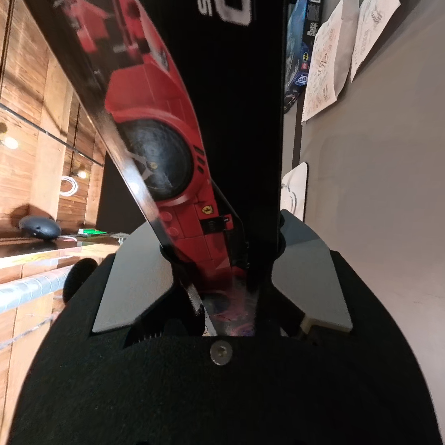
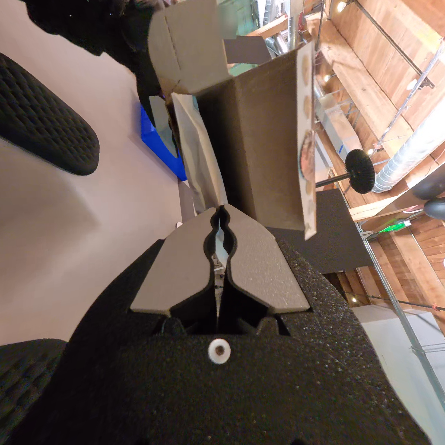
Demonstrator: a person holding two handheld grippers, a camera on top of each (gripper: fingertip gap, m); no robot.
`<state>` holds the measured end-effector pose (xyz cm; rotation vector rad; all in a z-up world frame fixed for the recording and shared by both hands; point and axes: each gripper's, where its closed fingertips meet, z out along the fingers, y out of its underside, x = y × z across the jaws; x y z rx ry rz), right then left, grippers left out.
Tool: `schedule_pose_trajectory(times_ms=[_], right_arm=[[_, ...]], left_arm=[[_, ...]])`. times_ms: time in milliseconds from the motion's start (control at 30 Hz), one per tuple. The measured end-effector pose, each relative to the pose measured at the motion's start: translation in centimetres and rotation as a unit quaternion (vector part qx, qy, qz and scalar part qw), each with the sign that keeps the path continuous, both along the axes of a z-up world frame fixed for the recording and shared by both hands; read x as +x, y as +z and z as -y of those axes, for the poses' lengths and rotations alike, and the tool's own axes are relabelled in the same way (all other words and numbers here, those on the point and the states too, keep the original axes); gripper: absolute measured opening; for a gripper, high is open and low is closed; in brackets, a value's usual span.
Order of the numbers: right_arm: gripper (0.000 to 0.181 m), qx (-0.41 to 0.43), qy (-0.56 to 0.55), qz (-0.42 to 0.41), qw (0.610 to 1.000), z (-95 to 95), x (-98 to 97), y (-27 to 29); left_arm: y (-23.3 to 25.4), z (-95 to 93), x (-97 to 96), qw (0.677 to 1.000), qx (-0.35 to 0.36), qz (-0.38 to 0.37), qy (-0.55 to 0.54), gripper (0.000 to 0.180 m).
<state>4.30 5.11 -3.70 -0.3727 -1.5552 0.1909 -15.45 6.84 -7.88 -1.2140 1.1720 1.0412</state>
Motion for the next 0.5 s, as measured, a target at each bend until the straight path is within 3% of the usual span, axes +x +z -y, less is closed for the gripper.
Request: schedule_pose_trajectory(times_ms=[133, 300, 500], right_arm=[[0.0, -0.046, 0.003, -0.004, 0.999, -0.6, 1.3, 0.1], [0.0, -0.203, 0.036, -0.032, 0.978, -2.6, 3.0, 0.7], [0.0, -0.436, 0.021, -0.076, 0.897, -7.9, 4.8, -0.9]], left_arm=[[-0.7, -0.1, -1.3, 0.999, 0.001, 0.028, 0.015, 0.083], [-1.5, -0.1, -3.0, 0.997, 0.015, 0.058, 0.038, 0.083], [-2.3, 0.2, -4.4, 0.993, 0.04, 0.096, 0.05, 0.083]])
